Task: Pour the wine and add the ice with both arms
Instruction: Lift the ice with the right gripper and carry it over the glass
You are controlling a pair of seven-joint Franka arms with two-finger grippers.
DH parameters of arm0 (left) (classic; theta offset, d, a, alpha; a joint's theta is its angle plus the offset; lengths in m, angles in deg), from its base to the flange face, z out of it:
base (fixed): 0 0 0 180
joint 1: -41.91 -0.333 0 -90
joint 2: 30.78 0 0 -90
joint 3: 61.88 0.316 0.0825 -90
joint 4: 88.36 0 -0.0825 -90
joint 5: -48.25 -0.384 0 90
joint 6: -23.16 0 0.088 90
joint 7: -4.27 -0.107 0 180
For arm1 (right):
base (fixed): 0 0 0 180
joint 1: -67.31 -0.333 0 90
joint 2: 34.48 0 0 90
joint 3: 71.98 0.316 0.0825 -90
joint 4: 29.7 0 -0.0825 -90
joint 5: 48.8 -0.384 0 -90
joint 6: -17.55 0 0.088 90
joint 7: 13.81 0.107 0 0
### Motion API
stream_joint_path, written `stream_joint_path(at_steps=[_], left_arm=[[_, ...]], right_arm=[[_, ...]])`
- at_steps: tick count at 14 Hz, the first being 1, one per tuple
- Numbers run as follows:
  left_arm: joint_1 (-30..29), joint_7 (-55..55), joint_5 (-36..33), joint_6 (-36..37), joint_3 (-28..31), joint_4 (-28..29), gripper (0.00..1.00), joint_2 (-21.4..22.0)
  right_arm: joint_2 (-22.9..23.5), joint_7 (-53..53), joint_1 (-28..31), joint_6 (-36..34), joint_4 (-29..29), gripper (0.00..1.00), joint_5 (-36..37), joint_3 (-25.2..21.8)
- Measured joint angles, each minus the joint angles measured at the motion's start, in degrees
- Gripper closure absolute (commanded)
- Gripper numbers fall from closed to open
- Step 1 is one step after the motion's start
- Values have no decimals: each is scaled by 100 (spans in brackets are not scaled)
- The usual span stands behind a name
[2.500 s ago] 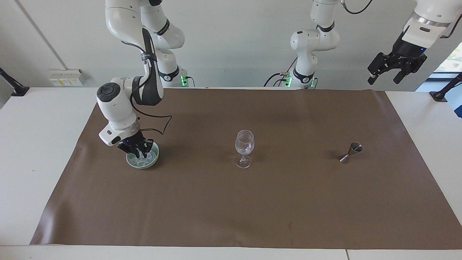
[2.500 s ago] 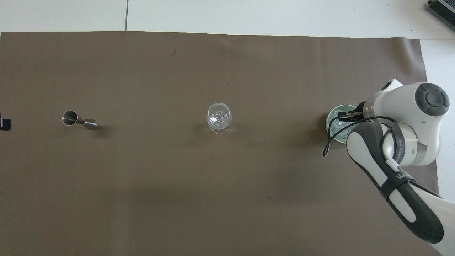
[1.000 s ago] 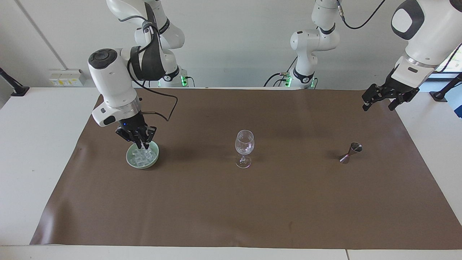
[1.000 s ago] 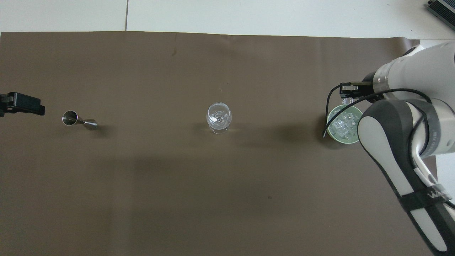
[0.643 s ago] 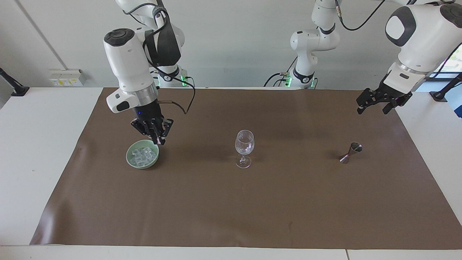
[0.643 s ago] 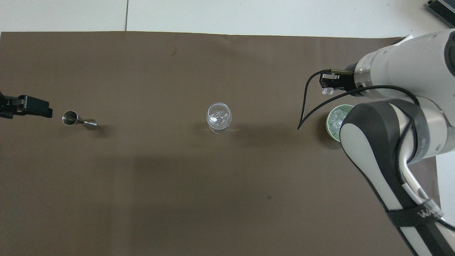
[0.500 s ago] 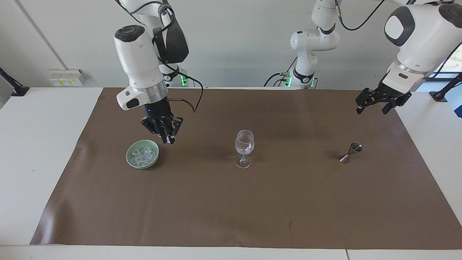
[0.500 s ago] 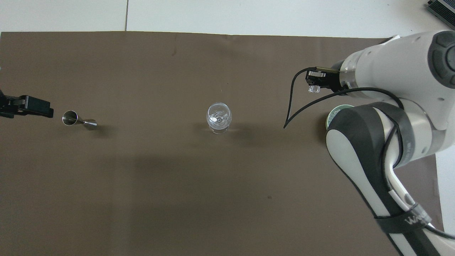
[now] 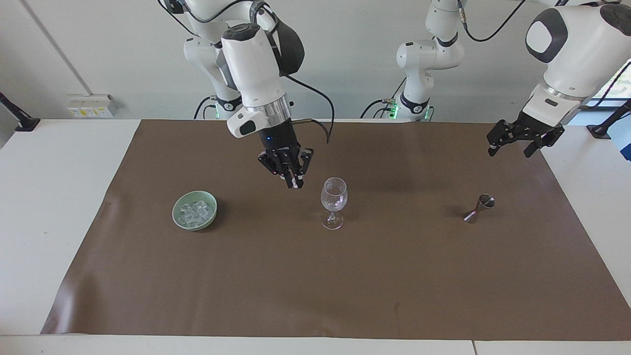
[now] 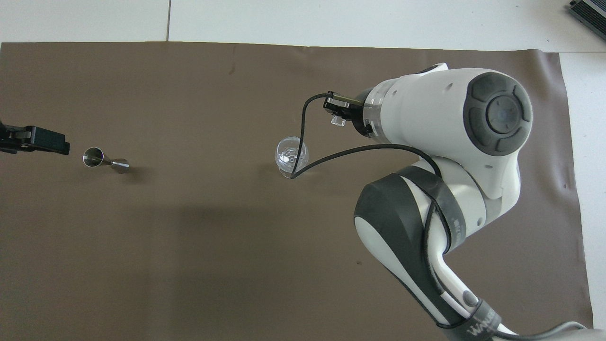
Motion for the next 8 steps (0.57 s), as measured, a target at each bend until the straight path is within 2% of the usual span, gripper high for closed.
stream_joint_path(at_steps=[3,8], left_arm=[[0,-1,0,4,6,0,0,0],[-1,-1,0,14,24,1,0,0]], right_arm=[[208,235,-249,4,-308,100,70,53],[441,528,-545,-2,-349,100,636,239]])
